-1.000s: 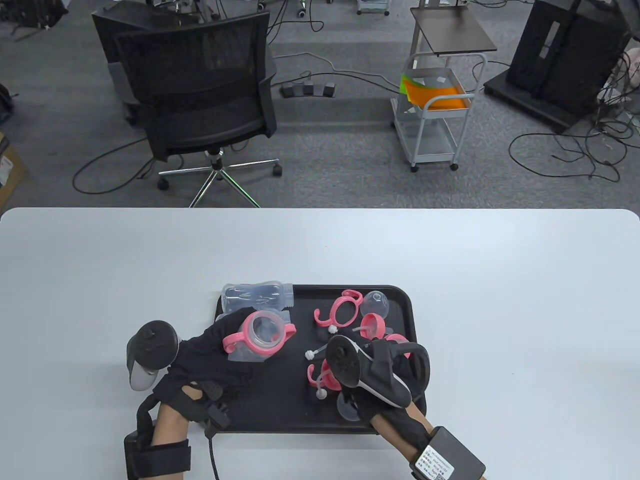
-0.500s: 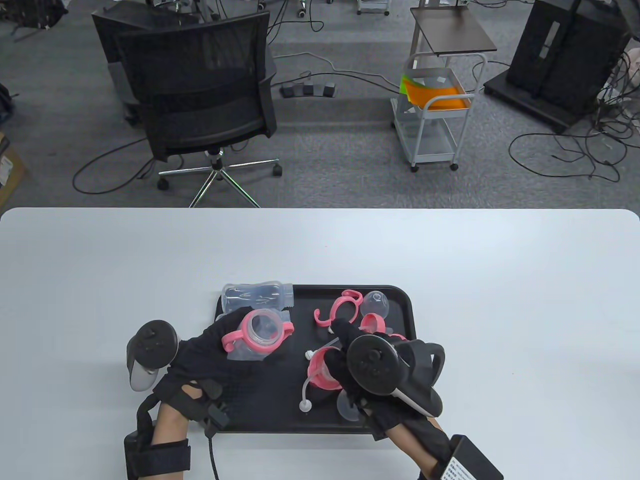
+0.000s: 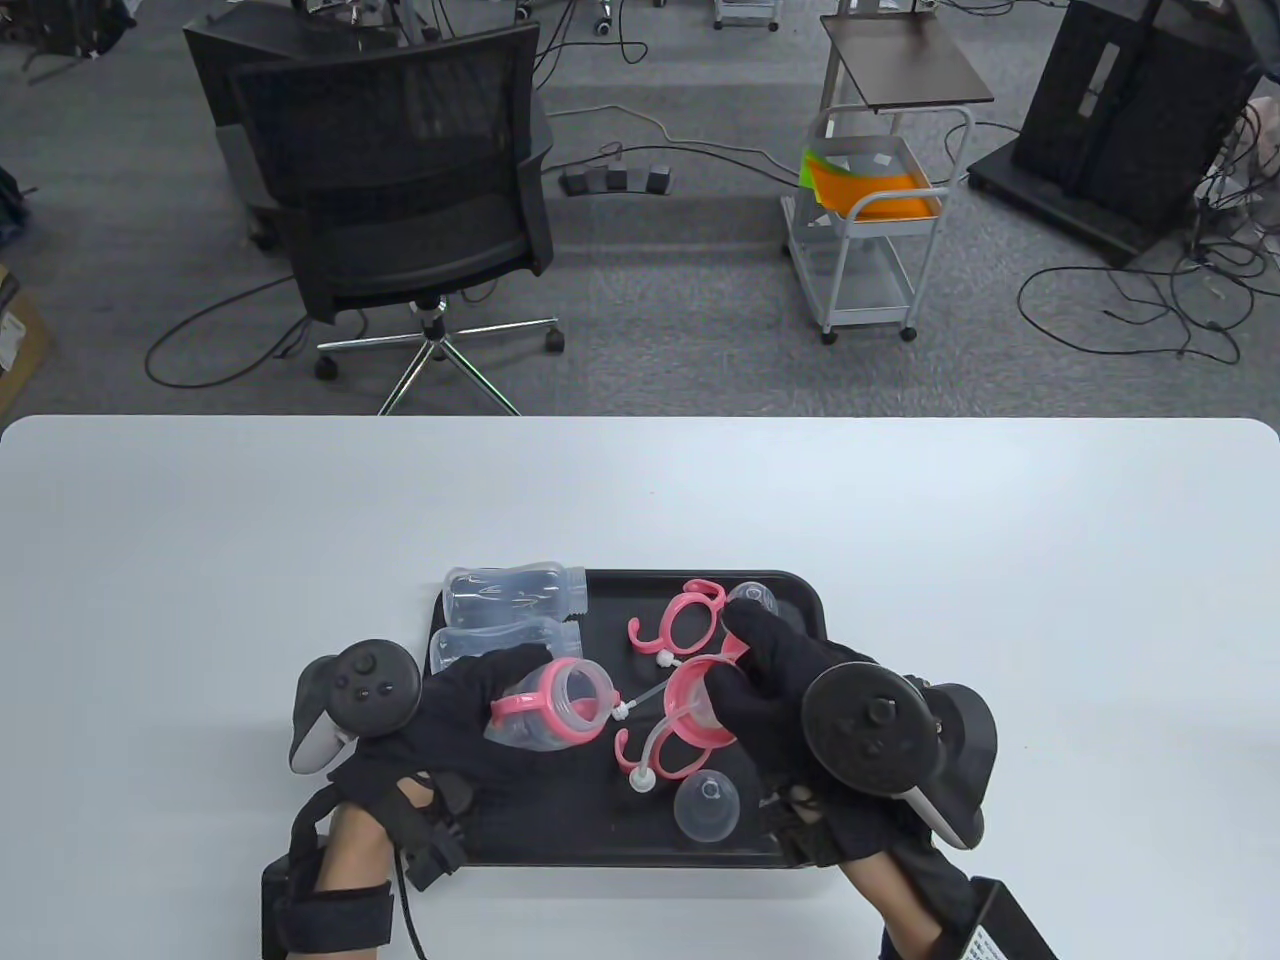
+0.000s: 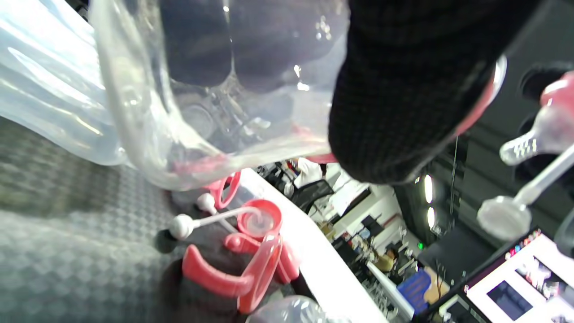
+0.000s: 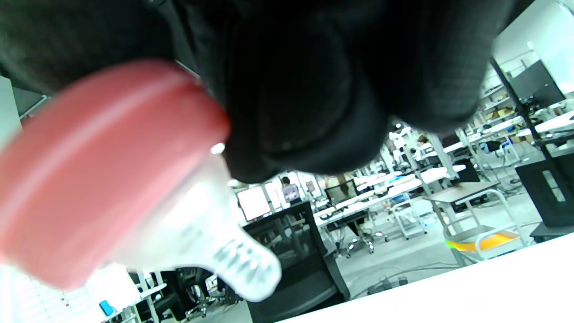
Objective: Assemble baby bottles from components
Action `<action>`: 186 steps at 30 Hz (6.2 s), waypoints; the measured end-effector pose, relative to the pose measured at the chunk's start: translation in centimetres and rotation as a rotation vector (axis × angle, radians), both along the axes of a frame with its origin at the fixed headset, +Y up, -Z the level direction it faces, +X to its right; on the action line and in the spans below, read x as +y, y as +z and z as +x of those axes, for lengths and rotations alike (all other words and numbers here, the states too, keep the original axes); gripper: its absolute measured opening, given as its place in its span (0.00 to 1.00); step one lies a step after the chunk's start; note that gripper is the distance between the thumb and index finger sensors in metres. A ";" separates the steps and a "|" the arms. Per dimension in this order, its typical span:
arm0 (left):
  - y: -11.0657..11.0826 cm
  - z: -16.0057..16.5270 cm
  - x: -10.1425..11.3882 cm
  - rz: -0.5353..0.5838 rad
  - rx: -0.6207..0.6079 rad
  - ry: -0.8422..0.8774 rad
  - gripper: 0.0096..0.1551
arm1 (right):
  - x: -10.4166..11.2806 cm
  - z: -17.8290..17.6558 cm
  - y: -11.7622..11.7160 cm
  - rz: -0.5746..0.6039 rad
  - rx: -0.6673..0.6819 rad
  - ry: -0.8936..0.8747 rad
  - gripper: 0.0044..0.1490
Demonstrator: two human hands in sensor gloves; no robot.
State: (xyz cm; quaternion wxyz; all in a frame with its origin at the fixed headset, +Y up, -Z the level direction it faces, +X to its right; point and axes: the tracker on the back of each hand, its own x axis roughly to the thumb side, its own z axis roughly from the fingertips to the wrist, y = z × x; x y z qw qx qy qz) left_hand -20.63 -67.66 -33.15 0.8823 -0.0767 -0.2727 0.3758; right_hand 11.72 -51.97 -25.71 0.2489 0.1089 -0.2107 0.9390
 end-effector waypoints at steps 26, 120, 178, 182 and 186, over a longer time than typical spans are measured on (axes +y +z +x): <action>1.3 5.6 -0.2 -0.045 -0.254 -0.131 0.62 | 0.3 0.5 0.2 0.032 -0.029 -0.009 0.38; 2.6 3.9 2.5 0.297 -0.067 0.083 0.63 | -3.8 -4.7 -0.7 -0.127 0.313 0.253 0.58; 2.0 2.3 2.3 0.283 0.173 -0.033 0.64 | -17.8 1.4 -4.2 -0.503 0.133 0.724 0.51; 2.0 2.7 2.1 0.283 0.160 -0.055 0.64 | -19.0 1.1 -4.4 -0.533 0.134 0.744 0.49; 2.0 2.8 2.1 0.281 0.160 -0.068 0.64 | -19.8 0.5 -4.5 -0.545 0.138 0.777 0.46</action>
